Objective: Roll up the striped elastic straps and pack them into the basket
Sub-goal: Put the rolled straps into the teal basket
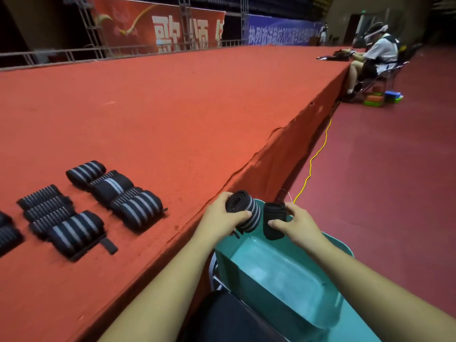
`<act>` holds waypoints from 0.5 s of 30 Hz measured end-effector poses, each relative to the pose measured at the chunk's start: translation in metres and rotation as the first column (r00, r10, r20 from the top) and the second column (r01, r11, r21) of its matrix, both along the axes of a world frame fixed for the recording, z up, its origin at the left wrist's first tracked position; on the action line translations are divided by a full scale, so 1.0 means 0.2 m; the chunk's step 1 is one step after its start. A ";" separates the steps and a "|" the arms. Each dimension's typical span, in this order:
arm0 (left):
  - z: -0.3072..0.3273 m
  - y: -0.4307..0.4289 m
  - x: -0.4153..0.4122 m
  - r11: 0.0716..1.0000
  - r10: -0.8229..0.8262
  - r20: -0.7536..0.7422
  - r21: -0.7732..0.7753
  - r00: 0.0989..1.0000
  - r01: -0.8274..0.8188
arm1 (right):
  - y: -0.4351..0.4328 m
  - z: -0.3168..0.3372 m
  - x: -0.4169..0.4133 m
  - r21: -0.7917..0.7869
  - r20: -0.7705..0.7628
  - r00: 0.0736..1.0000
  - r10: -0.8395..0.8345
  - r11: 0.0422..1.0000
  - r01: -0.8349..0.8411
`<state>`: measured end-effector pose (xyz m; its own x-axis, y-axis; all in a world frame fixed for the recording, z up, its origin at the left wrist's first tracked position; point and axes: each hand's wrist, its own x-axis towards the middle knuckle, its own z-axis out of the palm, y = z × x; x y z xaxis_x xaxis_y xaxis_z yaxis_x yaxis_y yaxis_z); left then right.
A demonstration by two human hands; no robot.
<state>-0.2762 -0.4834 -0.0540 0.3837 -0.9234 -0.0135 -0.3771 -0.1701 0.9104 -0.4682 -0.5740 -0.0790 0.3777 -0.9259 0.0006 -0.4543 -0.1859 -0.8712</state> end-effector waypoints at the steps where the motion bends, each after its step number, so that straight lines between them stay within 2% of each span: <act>1: -0.03 -0.04 -0.01 1.000 -0.007 0.029 0.028 1.000 0.006 | -0.03 -0.05 0.00 0.009 -0.010 1.000 -0.012 1.000 0.012; 6: -0.20 -0.26 -0.04 0.979 -0.099 0.220 0.198 0.971 0.055 | -0.13 -0.26 0.02 0.103 -0.110 0.990 -0.089 0.990 0.100; 10: -0.34 -0.42 -0.06 0.934 -0.211 0.315 0.345 0.925 0.096 | -0.18 -0.40 0.05 0.179 -0.187 0.972 -0.142 0.968 0.175; 15: -0.50 -0.59 -0.09 0.861 -0.372 0.493 0.500 0.786 0.093 | -0.23 -0.57 0.07 0.217 -0.249 0.955 -0.164 0.951 0.220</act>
<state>-0.2934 -0.6013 -0.1532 0.2243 -0.9327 -0.2823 -0.8684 -0.3228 0.3765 -0.4535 -0.6199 -0.1924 0.1570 -0.9427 -0.2944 -0.6496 0.1260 -0.7498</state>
